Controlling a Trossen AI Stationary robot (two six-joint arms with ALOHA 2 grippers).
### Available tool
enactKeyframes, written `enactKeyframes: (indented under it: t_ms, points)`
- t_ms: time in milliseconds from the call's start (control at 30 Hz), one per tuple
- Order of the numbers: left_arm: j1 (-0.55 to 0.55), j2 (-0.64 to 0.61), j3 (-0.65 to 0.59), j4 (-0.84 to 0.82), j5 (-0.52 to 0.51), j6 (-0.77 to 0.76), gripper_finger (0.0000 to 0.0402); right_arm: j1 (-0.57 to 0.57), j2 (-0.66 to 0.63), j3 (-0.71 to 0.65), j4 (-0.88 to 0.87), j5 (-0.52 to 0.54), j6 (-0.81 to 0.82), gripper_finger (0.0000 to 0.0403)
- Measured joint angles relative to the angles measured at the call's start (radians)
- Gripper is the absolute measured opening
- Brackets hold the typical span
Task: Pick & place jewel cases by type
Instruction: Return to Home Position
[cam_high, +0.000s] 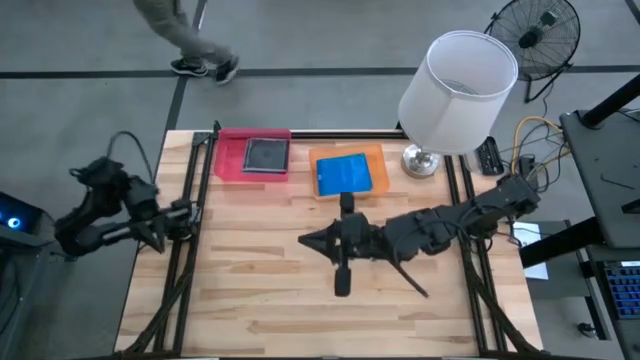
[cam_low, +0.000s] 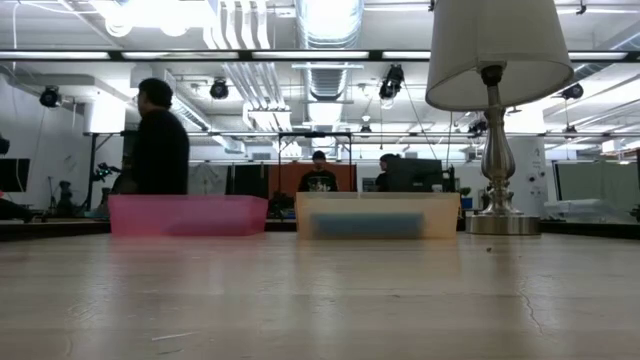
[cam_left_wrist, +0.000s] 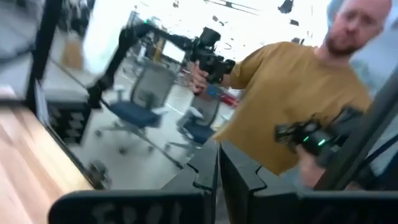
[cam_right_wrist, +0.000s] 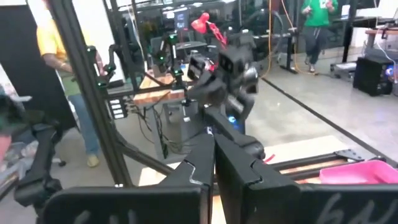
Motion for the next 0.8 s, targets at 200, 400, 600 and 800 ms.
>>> enactKeyframes:
  t_ms: [200, 400, 600, 800]
  points:
    - [0.000, -0.098, -0.175, 0.041, 0.023, -0.158, 0.0000, -0.042, 0.000, 0.000, -0.004, -0.048, 0.013, 0.0009]
    - [0.000, -0.200, -0.262, 0.049, -0.012, -0.177, 0.0000, -0.066, 0.000, 0.000, -0.006, -0.053, 0.009, 0.0009]
    - [-0.011, -0.202, -0.309, 0.059, -0.058, -0.153, 0.0000, -0.082, 0.000, 0.000, -0.011, -0.057, 0.002, 0.0009]
    - [-0.012, -0.205, -0.337, 0.075, -0.159, -0.107, 0.0000, -0.086, 0.000, 0.000, -0.015, -0.056, -0.047, 0.0009]
